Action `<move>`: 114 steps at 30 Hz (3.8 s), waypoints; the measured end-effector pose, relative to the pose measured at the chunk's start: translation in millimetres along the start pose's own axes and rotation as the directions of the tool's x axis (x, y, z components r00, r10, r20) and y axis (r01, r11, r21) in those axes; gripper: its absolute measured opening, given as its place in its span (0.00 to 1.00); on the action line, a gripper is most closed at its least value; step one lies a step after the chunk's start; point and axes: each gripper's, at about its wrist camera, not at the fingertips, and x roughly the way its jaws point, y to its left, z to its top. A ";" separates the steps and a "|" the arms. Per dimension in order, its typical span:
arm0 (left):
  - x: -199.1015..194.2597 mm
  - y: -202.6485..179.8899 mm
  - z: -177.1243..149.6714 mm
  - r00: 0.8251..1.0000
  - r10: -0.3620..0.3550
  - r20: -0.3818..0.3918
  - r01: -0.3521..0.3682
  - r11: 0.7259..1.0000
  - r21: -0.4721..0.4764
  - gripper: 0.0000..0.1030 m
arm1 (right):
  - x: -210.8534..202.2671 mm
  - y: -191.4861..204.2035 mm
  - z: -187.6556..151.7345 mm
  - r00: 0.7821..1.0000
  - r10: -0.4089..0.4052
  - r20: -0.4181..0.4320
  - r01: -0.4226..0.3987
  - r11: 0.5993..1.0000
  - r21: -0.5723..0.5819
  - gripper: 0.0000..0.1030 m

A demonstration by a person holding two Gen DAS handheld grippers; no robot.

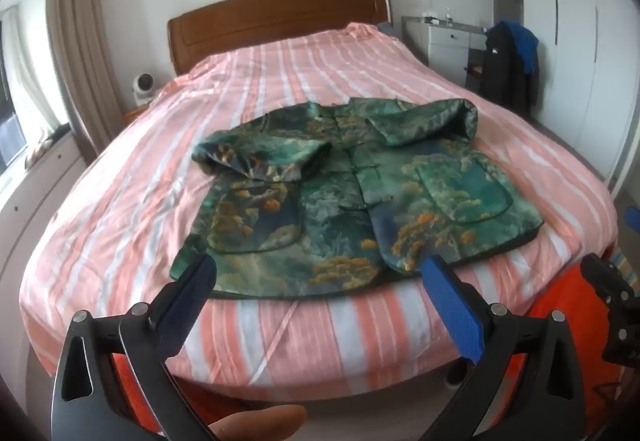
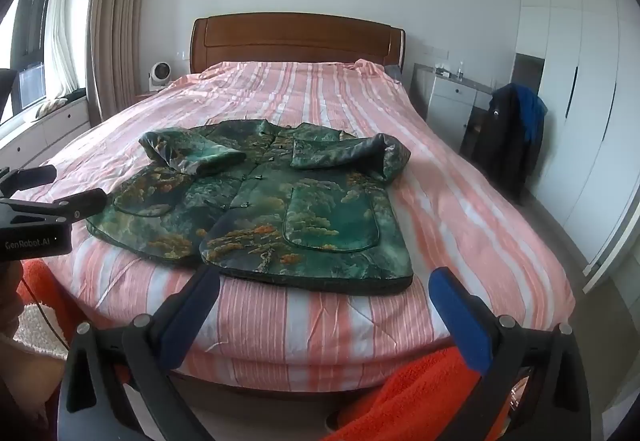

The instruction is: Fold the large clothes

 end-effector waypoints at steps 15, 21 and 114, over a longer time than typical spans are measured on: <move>8.6 0.4 -7.8 1.000 -0.005 -0.026 0.005 1.000 -0.002 1.00 | 8.4 2.3 -2.9 0.999 0.017 -0.048 -0.018 1.000 -0.008 1.00; 11.9 -1.8 -9.3 0.999 -0.005 -0.036 0.005 1.000 0.008 1.00 | 9.2 4.6 -3.7 0.998 0.021 -0.052 -0.021 1.000 -0.012 1.00; 12.1 1.8 -9.0 0.999 -0.003 -0.040 0.003 1.000 0.001 1.00 | 10.1 11.0 -1.8 0.999 0.031 -0.034 -0.033 0.999 -0.033 1.00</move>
